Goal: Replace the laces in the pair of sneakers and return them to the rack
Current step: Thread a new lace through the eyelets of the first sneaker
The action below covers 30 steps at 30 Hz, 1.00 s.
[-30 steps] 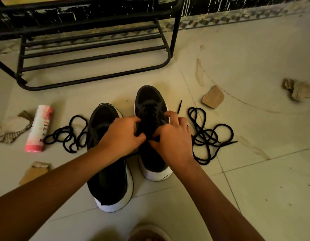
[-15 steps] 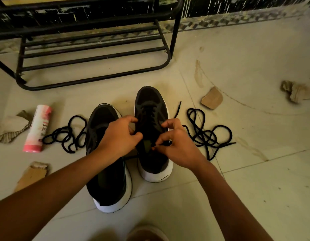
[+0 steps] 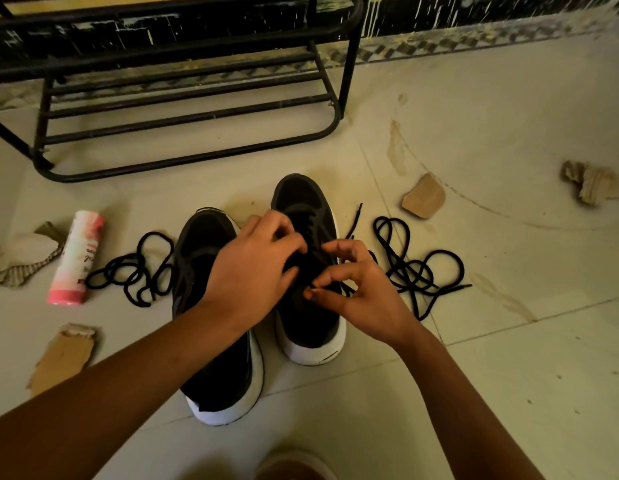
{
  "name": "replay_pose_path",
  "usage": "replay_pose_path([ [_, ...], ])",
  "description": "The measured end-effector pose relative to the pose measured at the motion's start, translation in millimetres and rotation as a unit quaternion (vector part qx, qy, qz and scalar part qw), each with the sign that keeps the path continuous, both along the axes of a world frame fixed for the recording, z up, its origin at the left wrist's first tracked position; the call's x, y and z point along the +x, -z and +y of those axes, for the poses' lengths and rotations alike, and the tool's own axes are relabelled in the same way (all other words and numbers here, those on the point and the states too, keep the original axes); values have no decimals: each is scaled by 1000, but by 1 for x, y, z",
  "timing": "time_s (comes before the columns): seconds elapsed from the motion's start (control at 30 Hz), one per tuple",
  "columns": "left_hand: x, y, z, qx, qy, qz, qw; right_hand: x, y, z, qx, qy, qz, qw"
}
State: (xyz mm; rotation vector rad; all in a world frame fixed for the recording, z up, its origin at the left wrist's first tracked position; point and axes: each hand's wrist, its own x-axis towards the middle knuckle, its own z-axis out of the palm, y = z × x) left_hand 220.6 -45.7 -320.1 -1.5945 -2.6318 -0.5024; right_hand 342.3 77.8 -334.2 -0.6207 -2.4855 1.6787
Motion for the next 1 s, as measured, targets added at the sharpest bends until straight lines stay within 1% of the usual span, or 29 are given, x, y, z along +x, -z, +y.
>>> replay_pose_path([
  [0.1, -1, 7, 2, 25, 8, -50, 998, -1, -1, 0, 29, -15, -8, 999],
  [0.23, 0, 9, -2, 78, -1, -92, 993, -5, -3, 1, 58, 68, -7, 996],
  [0.3, 1, 10, -4, 107, -17, -114, 988, -8, -4, 1, 63, 78, -46, 994],
  [0.43, 3, 16, -5, 175, -73, -175, 966, -19, -5, -6, 64, 58, -136, 987],
  [0.5, 5, 17, -6, 190, -95, -192, 958, -25, -6, -8, 39, 70, -154, 985],
  [0.57, 8, 17, -7, 197, -95, -200, 955, -30, -8, -9, -9, 100, -157, 982],
  [0.63, 12, 17, -8, 203, -91, -206, 953, -34, -11, -11, -63, 138, -149, 977],
  [0.7, 14, 17, -8, 213, -89, -210, 950, -37, -11, -12, -96, 166, -134, 972],
  [0.87, 14, 18, -10, 219, -82, -208, 950, -37, -11, -11, -187, 207, -124, 952],
  [0.93, 14, 17, -10, 218, -75, -209, 950, -36, -11, -10, -185, 207, -117, 953],
  [1.0, 15, 15, -10, 220, -74, -217, 948, -34, -9, -10, -148, 201, -84, 965],
])
